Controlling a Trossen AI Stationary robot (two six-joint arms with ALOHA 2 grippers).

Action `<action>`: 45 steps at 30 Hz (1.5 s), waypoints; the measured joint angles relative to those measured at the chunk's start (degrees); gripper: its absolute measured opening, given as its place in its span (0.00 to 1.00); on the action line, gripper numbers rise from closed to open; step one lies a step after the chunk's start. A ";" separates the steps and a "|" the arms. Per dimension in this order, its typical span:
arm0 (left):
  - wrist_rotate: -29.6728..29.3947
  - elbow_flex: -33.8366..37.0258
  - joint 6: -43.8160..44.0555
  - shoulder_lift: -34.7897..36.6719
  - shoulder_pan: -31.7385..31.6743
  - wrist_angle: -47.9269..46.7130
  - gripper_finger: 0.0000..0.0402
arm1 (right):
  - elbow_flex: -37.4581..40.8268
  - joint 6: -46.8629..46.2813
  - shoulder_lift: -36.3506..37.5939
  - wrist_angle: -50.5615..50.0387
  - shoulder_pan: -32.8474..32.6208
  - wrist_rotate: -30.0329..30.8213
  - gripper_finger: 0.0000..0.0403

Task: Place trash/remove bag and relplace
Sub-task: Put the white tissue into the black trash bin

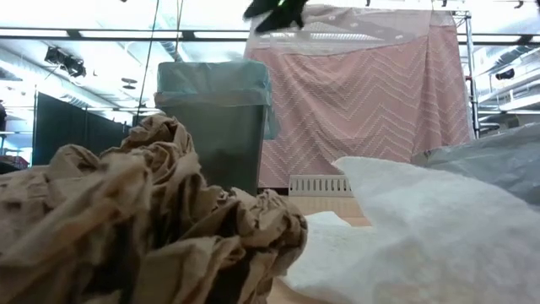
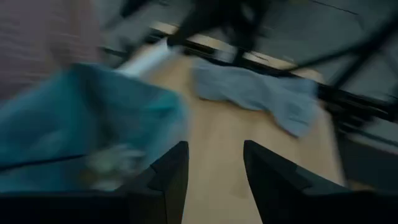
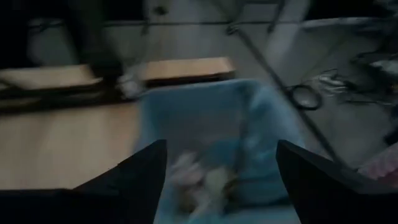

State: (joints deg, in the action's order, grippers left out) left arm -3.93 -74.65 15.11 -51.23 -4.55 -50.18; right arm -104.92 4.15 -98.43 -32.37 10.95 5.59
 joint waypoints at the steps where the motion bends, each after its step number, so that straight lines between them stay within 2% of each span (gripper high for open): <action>1: 2.20 0.00 -0.41 -1.26 0.50 0.80 0.40 | -0.07 -0.23 1.61 -3.01 -1.17 -0.89 0.72; 6: 8.88 0.00 -3.43 -9.93 4.92 4.95 0.40 | -0.07 -5.14 7.84 -18.80 -8.32 -2.14 0.69; 11: 10.54 0.00 -7.82 -19.86 10.20 8.33 0.40 | 0.00 -14.31 12.73 -29.00 -15.81 2.79 0.67; 19: 11.22 0.02 -14.89 -34.50 15.46 10.19 0.40 | -0.02 -24.35 17.02 -32.62 -25.18 8.18 0.68; 29: 14.74 0.02 -16.48 -50.60 19.96 21.94 0.42 | 0.00 -29.06 17.05 -35.75 -30.53 8.43 0.70; 36: 11.74 0.05 -16.09 -58.16 22.74 28.04 0.42 | 0.00 -34.49 17.92 -42.56 -33.19 6.25 0.70; 45: 7.97 0.04 -16.35 -62.84 24.88 37.85 0.42 | 0.00 -41.10 18.27 -52.88 -36.04 3.73 0.69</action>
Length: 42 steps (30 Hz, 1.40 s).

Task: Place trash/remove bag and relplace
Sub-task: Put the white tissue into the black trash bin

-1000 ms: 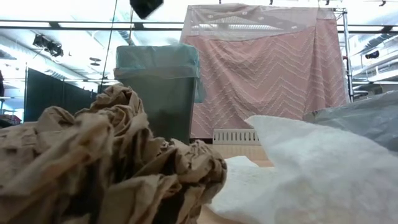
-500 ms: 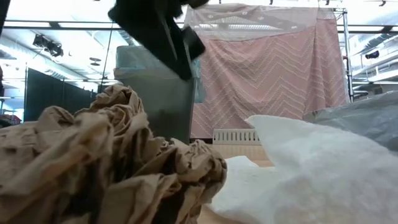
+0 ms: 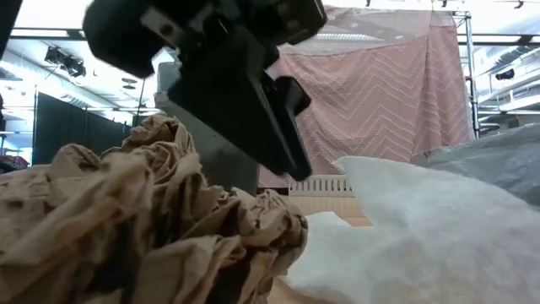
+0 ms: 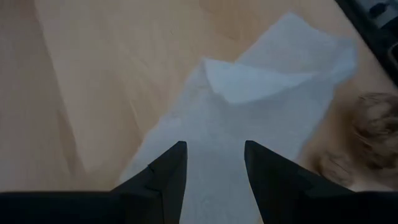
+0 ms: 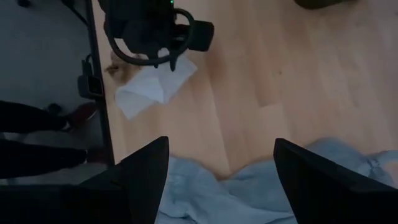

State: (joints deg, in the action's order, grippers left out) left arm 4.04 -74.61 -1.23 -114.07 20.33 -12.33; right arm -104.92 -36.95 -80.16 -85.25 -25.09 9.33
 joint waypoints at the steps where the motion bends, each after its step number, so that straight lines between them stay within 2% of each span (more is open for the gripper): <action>1: -0.24 0.02 0.07 -0.66 0.05 0.73 0.42 | 0.00 -0.36 0.00 -0.11 -0.11 0.01 0.69; 10: -4.37 -0.17 0.45 -4.43 0.47 1.19 0.40 | 0.00 -1.09 0.00 -0.16 -0.28 -0.26 0.66; 13: -4.44 -0.44 1.48 -5.40 0.50 0.66 0.29 | 0.00 -1.11 0.00 -0.20 -0.28 -0.29 0.64; 16: -4.32 -0.50 3.16 -6.11 0.62 -0.44 0.09 | 0.00 -1.13 0.00 -0.22 -0.28 -0.36 0.61; 18: -3.81 -0.80 6.21 -5.95 0.34 -1.70 0.03 | 0.00 -1.13 0.00 -0.19 -0.28 -0.40 0.59; 24: -7.93 -4.97 7.87 -2.51 -0.66 -9.27 0.01 | 0.00 -1.09 0.00 -2.43 -0.26 -0.51 0.54; 26: -10.30 -7.70 7.91 0.05 -1.54 -11.95 0.01 | 0.01 -1.70 0.00 -5.10 -0.39 -0.62 0.52; 29: -12.37 -11.09 7.91 4.39 -3.13 -16.05 0.01 | 0.55 -1.94 0.68 -4.66 -0.99 -2.21 0.50; 34: -16.05 -16.77 7.69 12.00 -6.90 -23.54 0.01 | 1.19 -2.84 1.81 -4.78 -2.39 -1.53 0.48; 38: -22.71 -21.73 6.32 18.11 -10.32 -32.80 0.01 | 1.55 -4.70 2.14 -4.86 -3.37 1.97 0.48; 42: -31.06 -25.20 2.63 23.50 -13.92 -38.22 0.01 | 1.55 -5.59 1.96 -4.72 -3.93 3.99 0.48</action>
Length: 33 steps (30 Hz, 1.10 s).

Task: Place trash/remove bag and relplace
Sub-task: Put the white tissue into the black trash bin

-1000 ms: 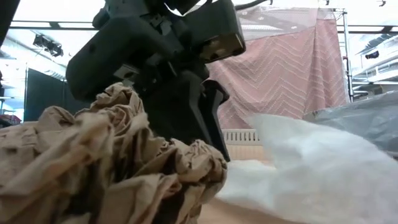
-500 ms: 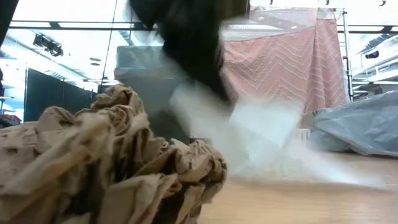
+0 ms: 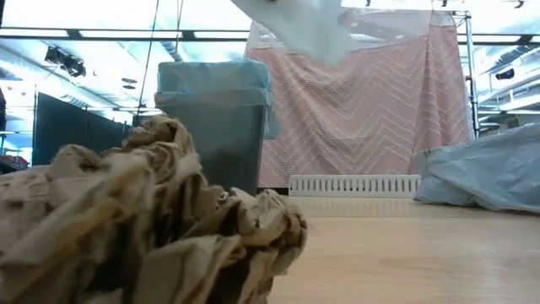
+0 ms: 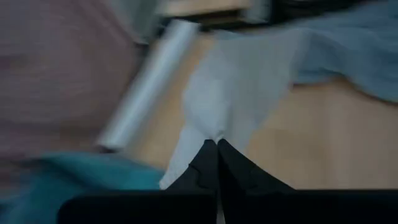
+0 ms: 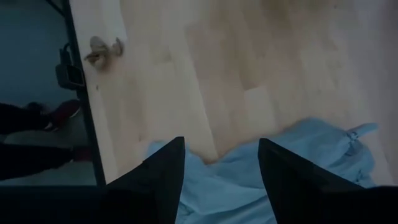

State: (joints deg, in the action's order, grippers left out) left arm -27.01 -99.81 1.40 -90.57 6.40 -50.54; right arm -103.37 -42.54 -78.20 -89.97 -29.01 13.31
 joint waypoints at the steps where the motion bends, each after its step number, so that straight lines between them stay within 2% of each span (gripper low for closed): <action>1: -2.13 -0.65 -1.02 1.15 -1.34 -1.27 0.01 | 0.01 -0.06 -0.07 -0.11 -0.15 0.24 0.48; 4: -5.39 -1.40 -2.54 4.27 -6.11 -3.59 0.01 | 0.11 -0.17 -0.25 -0.03 -0.20 1.00 0.48; 8: -5.49 -1.25 -2.92 6.13 -12.50 -8.05 0.01 | 0.27 -1.44 -0.40 0.40 -0.23 1.39 0.48; 13: -4.78 -1.24 -2.93 6.19 -19.26 -18.53 0.01 | 0.33 -2.78 -0.43 0.28 -0.29 1.63 0.48; 15: -3.17 -1.15 -3.01 5.50 -21.04 -21.55 0.01 | 0.33 -3.31 -0.43 0.28 -0.29 1.71 0.48; 19: 2.74 -1.09 -4.56 4.60 -23.17 -21.49 0.01 | 0.33 -3.46 -0.43 0.30 -0.29 1.70 0.48; 24: 4.94 -0.13 -7.05 2.77 -24.05 -20.95 0.02 | 0.33 -3.83 -0.43 0.30 -0.29 1.04 0.48; 27: 9.26 1.99 -9.23 2.62 -24.52 -20.93 0.08 | 0.33 -2.94 -0.43 0.25 -0.41 0.21 0.48; 33: 15.46 3.72 -12.44 2.54 -24.87 -21.16 0.26 | 0.33 -2.62 -0.43 0.20 -1.28 1.51 0.51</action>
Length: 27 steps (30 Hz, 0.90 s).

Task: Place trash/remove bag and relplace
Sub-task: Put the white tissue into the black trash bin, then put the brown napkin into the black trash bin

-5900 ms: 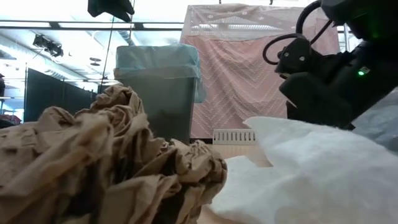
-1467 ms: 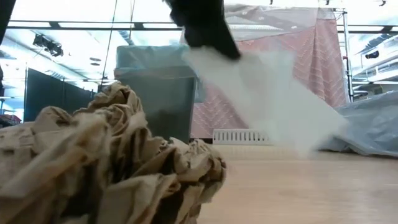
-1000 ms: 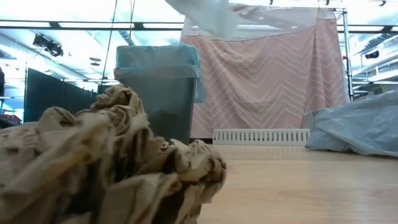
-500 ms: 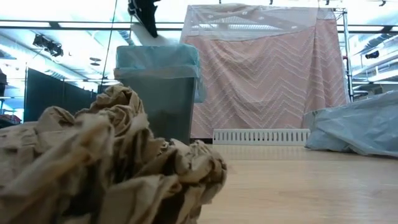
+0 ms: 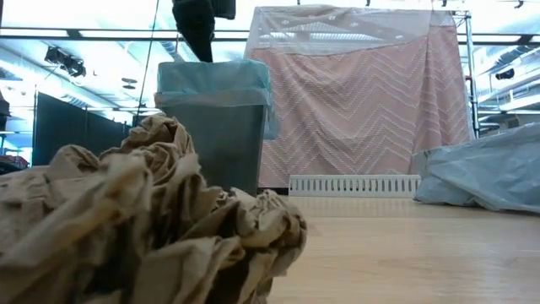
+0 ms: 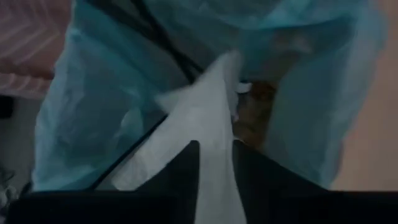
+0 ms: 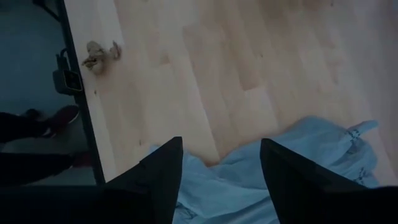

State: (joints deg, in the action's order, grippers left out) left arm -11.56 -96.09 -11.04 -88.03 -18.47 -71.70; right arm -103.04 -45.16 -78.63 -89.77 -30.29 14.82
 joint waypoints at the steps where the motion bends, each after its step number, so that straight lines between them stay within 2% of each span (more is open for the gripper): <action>1: 0.89 -0.18 -0.21 0.00 0.03 -0.10 0.30 | 0.00 0.06 0.00 0.00 -0.10 0.00 0.51; 3: 3.06 -1.11 -0.07 0.00 0.05 -1.08 0.35 | 0.00 0.13 0.00 -0.17 -0.39 0.01 0.52; 5: 8.33 -2.65 2.63 0.00 0.19 -1.77 0.40 | 0.00 0.13 0.00 -0.16 -0.51 0.01 0.53; 9: 26.72 -5.18 8.53 0.38 2.29 -1.40 0.44 | 0.00 0.13 0.00 -0.16 -0.74 0.05 0.52; 11: 32.81 -5.51 11.41 0.88 5.51 0.21 0.43 | 0.11 0.13 0.00 -0.12 -0.74 0.11 0.52; 12: 33.96 -5.53 12.32 1.13 7.87 0.90 0.43 | 0.42 0.13 0.00 -0.05 -0.74 0.19 0.52; 15: 32.87 -5.54 13.17 1.20 17.55 2.14 0.41 | 1.48 -0.26 0.00 -0.01 -0.74 0.21 0.52; 19: 21.86 -4.97 11.22 -0.10 30.46 3.47 0.40 | 3.86 -0.28 0.00 0.07 -0.78 0.18 0.52; 22: 15.14 -1.41 11.30 -0.26 36.34 8.30 0.40 | 5.78 -0.29 0.00 0.12 -0.78 -0.21 0.52; 27: 13.99 10.66 14.70 -0.33 41.26 22.22 0.40 | 8.81 -1.12 0.00 2.47 -0.87 -1.90 0.52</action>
State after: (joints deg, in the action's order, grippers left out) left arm 2.44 -85.43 3.65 -88.36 22.79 -49.49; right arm -94.24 -46.28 -78.63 -87.30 -31.16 12.92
